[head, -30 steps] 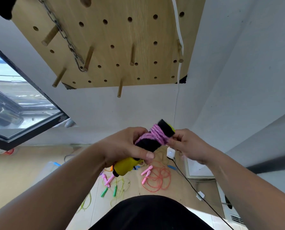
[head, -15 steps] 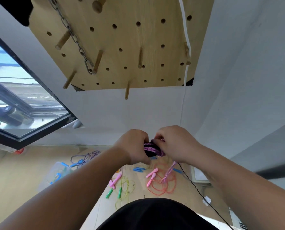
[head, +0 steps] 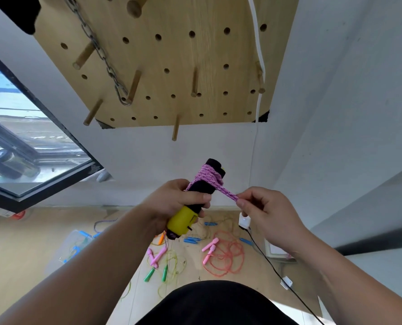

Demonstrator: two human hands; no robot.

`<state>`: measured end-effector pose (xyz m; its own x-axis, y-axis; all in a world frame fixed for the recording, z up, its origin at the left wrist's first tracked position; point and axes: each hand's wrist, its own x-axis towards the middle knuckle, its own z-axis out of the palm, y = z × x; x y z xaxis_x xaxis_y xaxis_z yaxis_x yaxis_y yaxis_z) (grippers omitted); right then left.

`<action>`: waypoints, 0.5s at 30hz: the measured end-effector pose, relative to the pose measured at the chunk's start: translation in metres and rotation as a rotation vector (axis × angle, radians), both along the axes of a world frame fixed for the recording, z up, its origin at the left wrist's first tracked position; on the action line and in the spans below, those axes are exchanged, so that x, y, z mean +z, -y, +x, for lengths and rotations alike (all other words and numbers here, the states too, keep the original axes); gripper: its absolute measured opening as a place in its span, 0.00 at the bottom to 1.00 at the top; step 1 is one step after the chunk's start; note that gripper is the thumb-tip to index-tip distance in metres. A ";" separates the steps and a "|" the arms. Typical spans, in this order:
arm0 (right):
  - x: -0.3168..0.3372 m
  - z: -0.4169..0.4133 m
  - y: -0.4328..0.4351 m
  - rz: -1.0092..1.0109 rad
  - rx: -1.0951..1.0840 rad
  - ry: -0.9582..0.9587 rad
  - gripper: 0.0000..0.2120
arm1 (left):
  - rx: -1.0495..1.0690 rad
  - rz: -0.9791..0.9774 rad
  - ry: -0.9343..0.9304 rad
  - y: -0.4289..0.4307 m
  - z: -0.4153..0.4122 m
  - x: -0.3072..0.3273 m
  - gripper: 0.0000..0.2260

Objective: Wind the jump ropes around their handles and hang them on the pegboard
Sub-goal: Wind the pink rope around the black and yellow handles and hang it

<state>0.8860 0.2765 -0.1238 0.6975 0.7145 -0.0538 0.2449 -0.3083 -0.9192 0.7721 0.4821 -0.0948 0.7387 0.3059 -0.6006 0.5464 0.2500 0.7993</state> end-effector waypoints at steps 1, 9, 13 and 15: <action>-0.002 0.001 -0.001 0.018 0.003 -0.044 0.09 | -0.007 -0.070 0.030 0.004 0.000 0.002 0.20; -0.009 0.013 -0.012 0.163 0.080 -0.326 0.07 | -0.100 -0.313 0.232 0.012 -0.006 0.003 0.24; -0.013 0.024 -0.012 0.087 0.150 -0.283 0.08 | -0.280 -0.283 0.258 0.004 -0.009 0.003 0.33; -0.010 0.032 -0.012 0.027 0.246 -0.251 0.09 | -0.353 -0.202 0.222 0.003 -0.011 0.007 0.29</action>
<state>0.9177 0.2889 -0.1335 0.4718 0.8630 -0.1810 0.0742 -0.2434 -0.9671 0.7611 0.4791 -0.0880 0.8941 -0.0945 -0.4379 0.4473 0.2424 0.8609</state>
